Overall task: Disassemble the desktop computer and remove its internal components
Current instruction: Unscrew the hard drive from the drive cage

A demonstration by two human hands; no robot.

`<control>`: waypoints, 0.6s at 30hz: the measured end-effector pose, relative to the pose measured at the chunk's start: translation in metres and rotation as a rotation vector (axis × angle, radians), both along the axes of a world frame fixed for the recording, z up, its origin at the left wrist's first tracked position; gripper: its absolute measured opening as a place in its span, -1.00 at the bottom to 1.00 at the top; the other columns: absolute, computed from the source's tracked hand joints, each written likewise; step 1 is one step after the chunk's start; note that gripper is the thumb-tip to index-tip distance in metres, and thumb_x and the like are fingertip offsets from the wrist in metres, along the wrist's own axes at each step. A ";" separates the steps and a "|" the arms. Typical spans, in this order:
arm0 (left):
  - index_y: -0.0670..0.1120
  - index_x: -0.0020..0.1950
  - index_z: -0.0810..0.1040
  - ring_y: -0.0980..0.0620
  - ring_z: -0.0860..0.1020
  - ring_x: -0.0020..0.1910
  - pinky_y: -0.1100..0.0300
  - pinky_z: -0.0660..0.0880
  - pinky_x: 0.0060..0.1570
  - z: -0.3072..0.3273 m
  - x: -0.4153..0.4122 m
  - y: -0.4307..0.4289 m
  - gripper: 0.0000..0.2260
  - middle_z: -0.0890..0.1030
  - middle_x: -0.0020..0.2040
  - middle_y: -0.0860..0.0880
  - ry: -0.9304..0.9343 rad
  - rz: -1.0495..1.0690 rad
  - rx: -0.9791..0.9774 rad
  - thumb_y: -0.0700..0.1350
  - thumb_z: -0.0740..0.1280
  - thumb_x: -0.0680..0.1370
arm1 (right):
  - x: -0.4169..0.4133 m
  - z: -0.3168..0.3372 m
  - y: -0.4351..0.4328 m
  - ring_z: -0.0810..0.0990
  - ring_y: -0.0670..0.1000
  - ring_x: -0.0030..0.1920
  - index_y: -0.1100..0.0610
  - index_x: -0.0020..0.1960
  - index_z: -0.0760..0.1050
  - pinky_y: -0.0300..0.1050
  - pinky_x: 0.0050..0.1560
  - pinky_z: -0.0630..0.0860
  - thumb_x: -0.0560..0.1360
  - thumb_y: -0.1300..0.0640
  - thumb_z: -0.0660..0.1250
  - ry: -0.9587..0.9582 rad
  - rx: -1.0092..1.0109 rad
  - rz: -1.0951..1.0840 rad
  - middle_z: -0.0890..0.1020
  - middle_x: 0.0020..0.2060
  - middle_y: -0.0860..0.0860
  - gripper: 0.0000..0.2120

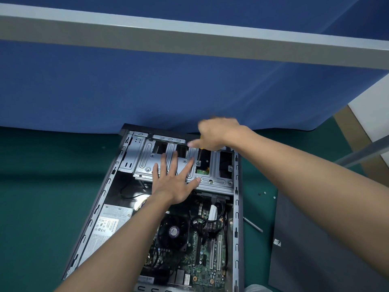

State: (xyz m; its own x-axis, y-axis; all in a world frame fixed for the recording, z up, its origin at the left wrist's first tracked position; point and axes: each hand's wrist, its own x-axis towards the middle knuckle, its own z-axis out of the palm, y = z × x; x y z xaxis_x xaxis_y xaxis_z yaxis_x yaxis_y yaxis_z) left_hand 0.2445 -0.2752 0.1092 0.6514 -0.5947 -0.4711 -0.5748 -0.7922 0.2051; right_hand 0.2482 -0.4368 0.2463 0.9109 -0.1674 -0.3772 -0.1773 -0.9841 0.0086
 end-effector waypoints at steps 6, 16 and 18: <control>0.36 0.44 -0.40 -0.13 -0.54 0.41 -0.16 -0.38 0.40 0.001 -0.001 -0.001 -0.40 -0.48 0.47 0.00 0.001 0.002 0.000 0.45 -0.17 0.51 | -0.001 0.003 -0.002 0.47 0.15 -0.20 0.15 -0.29 0.32 -0.16 -0.34 0.29 0.46 0.12 0.26 -0.058 -0.023 0.013 0.45 -0.33 0.01 -0.80; 0.36 0.44 -0.40 -0.13 -0.54 0.41 -0.16 -0.39 0.40 0.000 -0.001 0.000 -0.40 -0.49 0.46 0.00 -0.004 0.003 0.000 0.45 -0.18 0.51 | -0.001 0.004 -0.002 0.51 0.14 -0.18 0.11 -0.23 0.39 -0.17 -0.36 0.30 0.46 0.12 0.25 -0.011 0.004 0.023 0.50 -0.29 0.01 -0.88; 0.36 0.44 -0.40 -0.13 -0.54 0.41 -0.17 -0.40 0.39 0.000 -0.001 0.000 -0.40 -0.49 0.46 0.00 -0.006 0.003 0.000 0.45 -0.18 0.50 | 0.000 0.005 -0.001 0.48 0.10 -0.23 0.10 -0.27 0.34 -0.17 -0.36 0.30 0.49 0.01 0.25 0.040 0.024 0.007 0.46 -0.32 -0.02 -0.77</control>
State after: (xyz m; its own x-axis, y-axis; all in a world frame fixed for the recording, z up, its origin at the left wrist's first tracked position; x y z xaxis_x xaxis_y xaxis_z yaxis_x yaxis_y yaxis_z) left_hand 0.2440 -0.2753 0.1091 0.6562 -0.5926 -0.4672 -0.5737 -0.7940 0.2012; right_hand 0.2482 -0.4381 0.2510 0.8959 -0.1517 -0.4175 -0.1706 -0.9853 -0.0080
